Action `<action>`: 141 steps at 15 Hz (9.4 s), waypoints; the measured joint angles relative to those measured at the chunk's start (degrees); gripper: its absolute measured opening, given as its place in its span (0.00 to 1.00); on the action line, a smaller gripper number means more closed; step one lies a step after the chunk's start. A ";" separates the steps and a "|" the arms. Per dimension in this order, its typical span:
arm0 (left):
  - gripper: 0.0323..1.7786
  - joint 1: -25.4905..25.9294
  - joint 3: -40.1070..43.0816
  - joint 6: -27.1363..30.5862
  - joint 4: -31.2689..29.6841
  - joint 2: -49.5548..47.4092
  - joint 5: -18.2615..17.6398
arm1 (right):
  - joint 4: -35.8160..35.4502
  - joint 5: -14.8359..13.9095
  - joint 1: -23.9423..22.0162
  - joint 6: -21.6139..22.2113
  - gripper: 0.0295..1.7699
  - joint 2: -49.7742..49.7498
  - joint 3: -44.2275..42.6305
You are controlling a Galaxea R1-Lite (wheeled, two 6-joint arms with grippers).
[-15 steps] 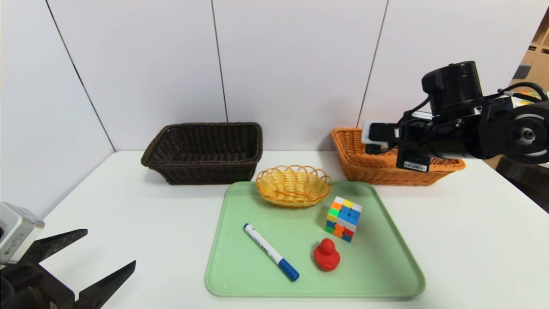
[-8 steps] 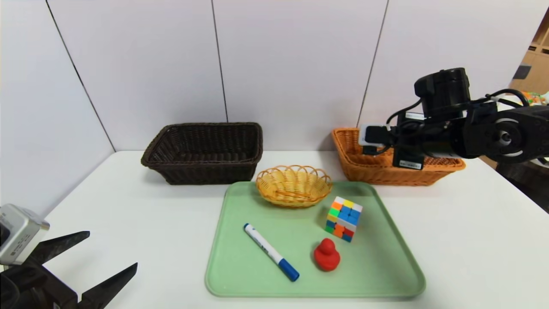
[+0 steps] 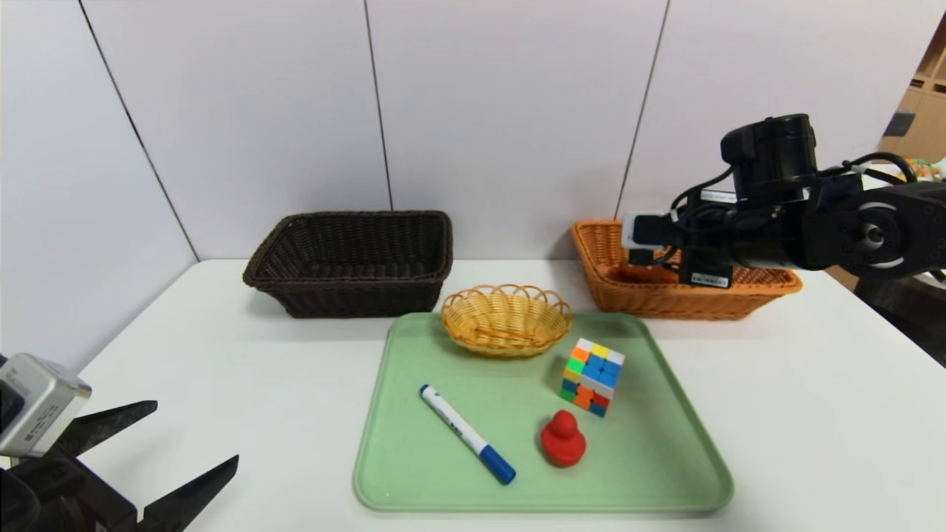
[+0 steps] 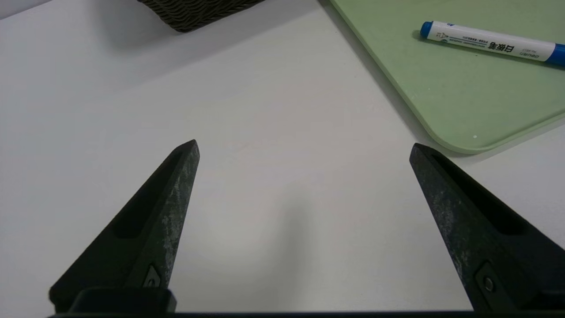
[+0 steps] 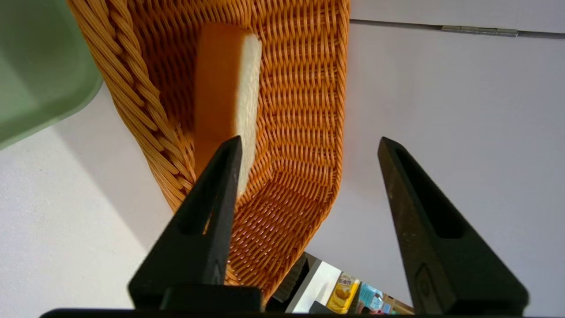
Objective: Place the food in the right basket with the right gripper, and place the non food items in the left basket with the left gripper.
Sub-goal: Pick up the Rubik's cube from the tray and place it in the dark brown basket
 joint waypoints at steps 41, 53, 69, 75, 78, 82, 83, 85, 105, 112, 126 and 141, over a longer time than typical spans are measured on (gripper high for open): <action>0.95 -0.65 3.08 0.06 0.05 -4.08 -0.06 | -8.63 -1.10 20.92 70.67 0.96 -35.26 30.05; 0.95 -0.69 4.61 0.45 0.41 -8.09 -0.28 | 26.50 18.80 21.25 62.62 0.96 -41.66 21.05; 0.95 -0.69 5.02 0.61 0.63 -10.01 -0.49 | 82.10 13.29 16.07 64.63 0.96 -5.62 -35.41; 0.95 -0.69 5.30 0.63 0.68 -10.00 -0.50 | 76.23 13.23 16.90 63.81 0.96 5.40 -37.82; 0.95 -0.69 5.51 0.63 0.68 -9.97 -0.50 | 74.33 13.25 16.79 61.20 0.96 8.07 -37.85; 0.95 -0.69 5.51 0.63 0.68 -9.95 -0.60 | 73.08 13.86 15.80 57.53 0.96 10.12 -37.85; 0.95 -0.69 5.51 0.63 0.69 -9.97 -0.57 | 73.08 14.13 15.30 55.52 0.96 10.34 -37.85; 0.95 -0.69 5.51 0.63 0.69 -10.01 -0.55 | 72.92 15.15 14.18 51.02 0.96 10.56 -37.85; 0.95 -0.69 6.14 0.55 0.61 -11.06 -0.57 | 68.36 17.86 13.87 43.28 0.96 15.82 -37.79; 0.95 -0.69 6.29 0.52 0.63 -11.02 -0.50 | 68.32 17.88 13.87 43.28 0.96 18.65 -37.79; 0.95 -0.69 5.83 0.52 0.69 -10.64 -1.05 | 67.88 17.16 13.70 43.08 0.52 20.37 -37.51; 0.95 -0.69 4.14 0.55 0.61 -9.89 -1.33 | 71.77 16.70 18.47 42.86 0.51 5.29 -36.66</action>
